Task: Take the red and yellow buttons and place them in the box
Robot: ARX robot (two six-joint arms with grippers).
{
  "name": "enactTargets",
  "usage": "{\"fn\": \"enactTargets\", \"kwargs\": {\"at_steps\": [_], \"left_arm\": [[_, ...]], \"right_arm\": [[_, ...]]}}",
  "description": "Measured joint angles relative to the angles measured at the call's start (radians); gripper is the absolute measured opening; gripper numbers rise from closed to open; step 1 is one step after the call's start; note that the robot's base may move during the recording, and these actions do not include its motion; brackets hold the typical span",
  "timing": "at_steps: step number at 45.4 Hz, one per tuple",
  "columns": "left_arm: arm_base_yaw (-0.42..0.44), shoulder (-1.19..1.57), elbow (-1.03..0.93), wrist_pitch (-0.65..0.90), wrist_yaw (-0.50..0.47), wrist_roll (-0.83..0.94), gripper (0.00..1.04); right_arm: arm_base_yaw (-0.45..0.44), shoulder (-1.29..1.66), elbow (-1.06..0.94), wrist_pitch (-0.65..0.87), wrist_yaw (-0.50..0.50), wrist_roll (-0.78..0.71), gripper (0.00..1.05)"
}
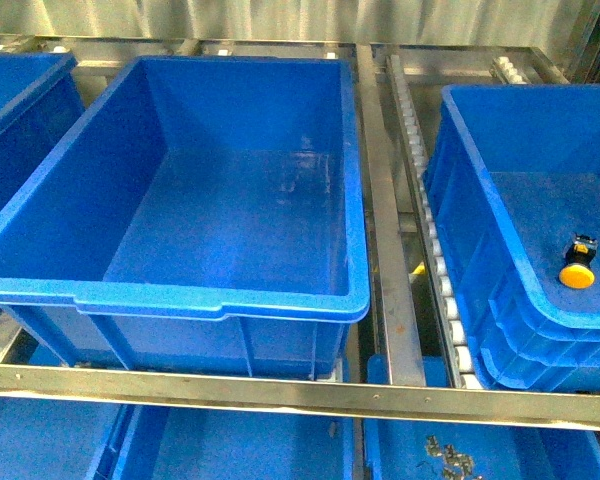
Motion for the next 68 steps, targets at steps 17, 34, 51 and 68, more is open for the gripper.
{"fn": "enactTargets", "kwargs": {"at_steps": [17, 34, 51, 68], "left_arm": [[0.001, 0.0, 0.0, 0.0, 0.003, 0.0, 0.97], [0.001, 0.0, 0.0, 0.0, 0.001, 0.0, 0.97], [0.001, 0.0, 0.0, 0.0, 0.0, 0.0, 0.97], [0.001, 0.0, 0.0, 0.0, -0.007, 0.0, 0.97]], "right_arm": [[0.001, 0.0, 0.0, 0.0, 0.005, 0.001, 0.99], [0.002, -0.002, 0.0, -0.002, 0.003, 0.0, 0.97], [0.002, -0.003, 0.0, -0.003, 0.001, 0.0, 0.97], [0.001, -0.002, 0.0, -0.003, -0.011, 0.0, 0.97]]}}
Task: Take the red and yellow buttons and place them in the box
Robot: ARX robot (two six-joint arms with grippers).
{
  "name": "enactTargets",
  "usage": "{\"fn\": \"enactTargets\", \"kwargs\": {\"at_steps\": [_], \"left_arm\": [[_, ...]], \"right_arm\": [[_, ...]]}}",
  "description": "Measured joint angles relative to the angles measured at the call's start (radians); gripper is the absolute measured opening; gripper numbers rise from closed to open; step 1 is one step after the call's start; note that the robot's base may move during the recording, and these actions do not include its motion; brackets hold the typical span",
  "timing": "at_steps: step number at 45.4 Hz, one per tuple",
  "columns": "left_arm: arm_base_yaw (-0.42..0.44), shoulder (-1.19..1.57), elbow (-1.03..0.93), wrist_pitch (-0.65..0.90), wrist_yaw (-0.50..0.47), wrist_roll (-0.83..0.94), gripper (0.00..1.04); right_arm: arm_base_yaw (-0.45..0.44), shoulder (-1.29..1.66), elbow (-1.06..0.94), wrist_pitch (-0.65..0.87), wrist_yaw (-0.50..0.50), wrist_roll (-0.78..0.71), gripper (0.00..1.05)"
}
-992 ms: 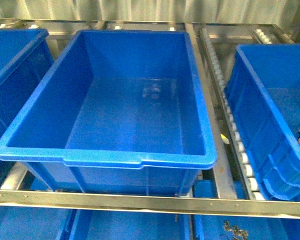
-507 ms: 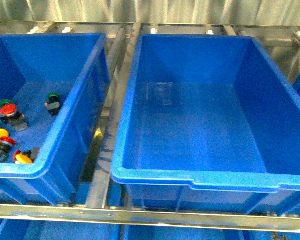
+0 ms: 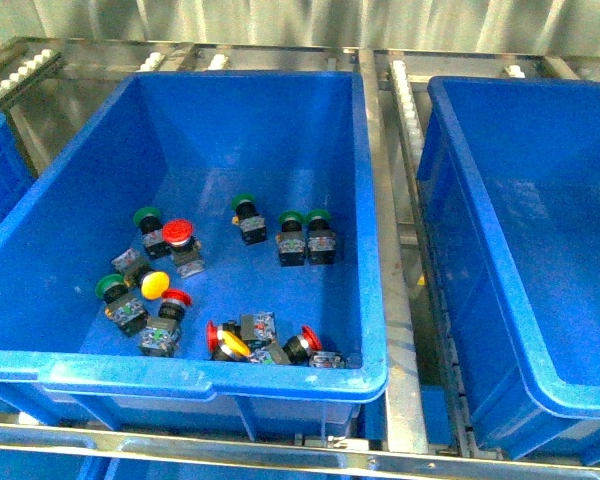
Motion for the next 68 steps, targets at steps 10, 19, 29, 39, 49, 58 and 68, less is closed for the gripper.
{"fn": "enactTargets", "kwargs": {"at_steps": [10, 19, 29, 39, 49, 58, 68], "left_arm": [[0.0, 0.0, 0.0, 0.0, 0.006, 0.0, 0.97], [0.0, 0.0, 0.0, 0.0, 0.006, 0.0, 0.97], [0.0, 0.0, 0.0, 0.0, 0.006, 0.0, 0.97], [0.0, 0.0, 0.0, 0.0, 0.011, 0.0, 0.97], [0.0, 0.0, 0.0, 0.0, 0.007, 0.0, 0.97], [0.0, 0.0, 0.0, 0.0, 0.002, 0.0, 0.97], [0.0, 0.0, 0.0, 0.0, 0.007, 0.0, 0.97]], "right_arm": [[0.0, 0.0, 0.0, 0.0, 0.01, 0.0, 0.97], [0.0, 0.0, 0.0, 0.0, 0.01, 0.0, 0.97], [0.0, 0.0, 0.0, 0.0, 0.01, 0.0, 0.97], [0.0, 0.0, 0.0, 0.0, 0.018, 0.0, 0.97], [0.001, 0.0, 0.0, 0.0, 0.014, 0.0, 0.97], [0.0, 0.0, 0.0, 0.0, 0.002, 0.0, 0.97], [0.0, 0.0, 0.0, 0.0, 0.01, 0.0, 0.97]]}}
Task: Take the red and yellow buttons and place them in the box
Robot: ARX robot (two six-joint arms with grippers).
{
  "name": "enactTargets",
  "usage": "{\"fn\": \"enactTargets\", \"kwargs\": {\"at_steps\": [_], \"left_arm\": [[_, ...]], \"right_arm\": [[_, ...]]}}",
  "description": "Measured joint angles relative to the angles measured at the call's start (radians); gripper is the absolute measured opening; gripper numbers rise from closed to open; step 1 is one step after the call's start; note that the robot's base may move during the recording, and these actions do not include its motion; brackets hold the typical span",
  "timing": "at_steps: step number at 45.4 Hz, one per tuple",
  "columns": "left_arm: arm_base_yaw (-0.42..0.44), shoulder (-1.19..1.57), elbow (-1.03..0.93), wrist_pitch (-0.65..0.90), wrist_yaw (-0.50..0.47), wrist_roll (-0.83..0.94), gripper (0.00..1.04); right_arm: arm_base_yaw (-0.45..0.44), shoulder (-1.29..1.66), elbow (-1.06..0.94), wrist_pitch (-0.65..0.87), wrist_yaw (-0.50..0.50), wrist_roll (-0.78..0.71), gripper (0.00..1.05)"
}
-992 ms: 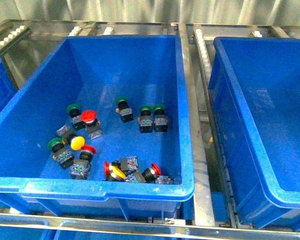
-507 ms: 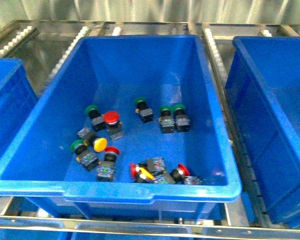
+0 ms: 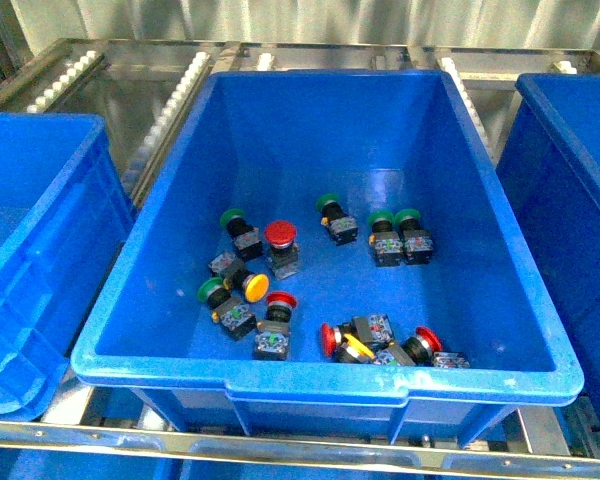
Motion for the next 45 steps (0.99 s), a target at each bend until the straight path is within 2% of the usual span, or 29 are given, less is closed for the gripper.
{"fn": "enactTargets", "kwargs": {"at_steps": [45], "left_arm": [[0.001, 0.0, 0.0, 0.0, 0.0, 0.0, 0.97]], "right_arm": [[0.0, 0.0, 0.0, 0.0, 0.002, 0.0, 0.97]]}}
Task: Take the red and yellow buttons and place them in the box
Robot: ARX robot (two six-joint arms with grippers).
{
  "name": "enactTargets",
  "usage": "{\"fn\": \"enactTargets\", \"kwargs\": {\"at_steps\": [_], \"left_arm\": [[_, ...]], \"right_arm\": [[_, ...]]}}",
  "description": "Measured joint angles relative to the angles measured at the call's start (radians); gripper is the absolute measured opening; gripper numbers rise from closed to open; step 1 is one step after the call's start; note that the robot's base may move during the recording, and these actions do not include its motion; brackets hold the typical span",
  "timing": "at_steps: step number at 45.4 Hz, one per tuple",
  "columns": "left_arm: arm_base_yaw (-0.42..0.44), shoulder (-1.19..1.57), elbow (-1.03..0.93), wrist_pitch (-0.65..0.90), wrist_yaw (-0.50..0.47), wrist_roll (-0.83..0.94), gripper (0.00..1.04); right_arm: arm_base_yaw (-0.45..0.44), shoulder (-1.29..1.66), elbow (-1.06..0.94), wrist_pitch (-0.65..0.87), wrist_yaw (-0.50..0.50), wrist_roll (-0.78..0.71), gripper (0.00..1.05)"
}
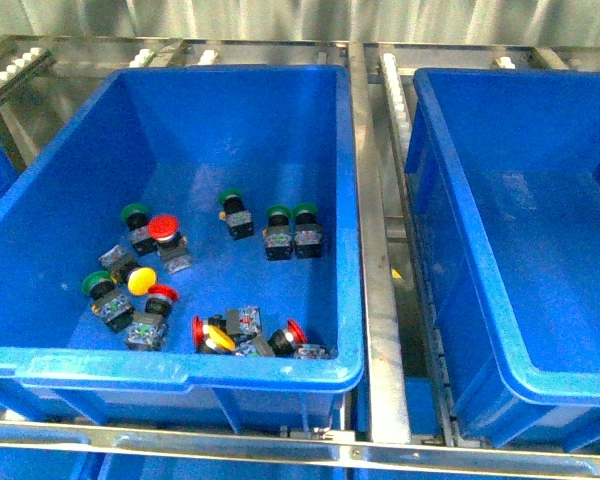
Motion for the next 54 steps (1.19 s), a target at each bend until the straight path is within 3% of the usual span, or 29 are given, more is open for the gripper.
{"fn": "enactTargets", "kwargs": {"at_steps": [29, 31, 34, 38, 41, 54], "left_arm": [[0.0, 0.0, 0.0, 0.0, 0.0, 0.0, 0.97], [-0.004, 0.045, 0.034, -0.09, -0.023, -0.051, 0.97], [-0.008, 0.241, 0.139, -0.249, -0.033, -0.155, 0.97], [-0.029, 0.689, 0.337, -0.097, -0.039, -0.195, 0.97], [-0.039, 0.869, 0.436, -0.012, -0.004, -0.172, 0.97], [-0.027, 1.412, 0.719, 0.062, 0.126, 0.051, 0.97]], "right_arm": [[0.0, 0.0, 0.0, 0.0, -0.001, 0.0, 0.97], [0.0, 0.0, 0.0, 0.0, -0.002, 0.0, 0.97], [0.0, 0.0, 0.0, 0.0, 0.0, 0.0, 0.97], [0.0, 0.0, 0.0, 0.0, -0.001, 0.0, 0.97], [0.0, 0.0, 0.0, 0.0, -0.002, 0.0, 0.97], [0.0, 0.0, 0.0, 0.0, -0.001, 0.0, 0.97]]}}
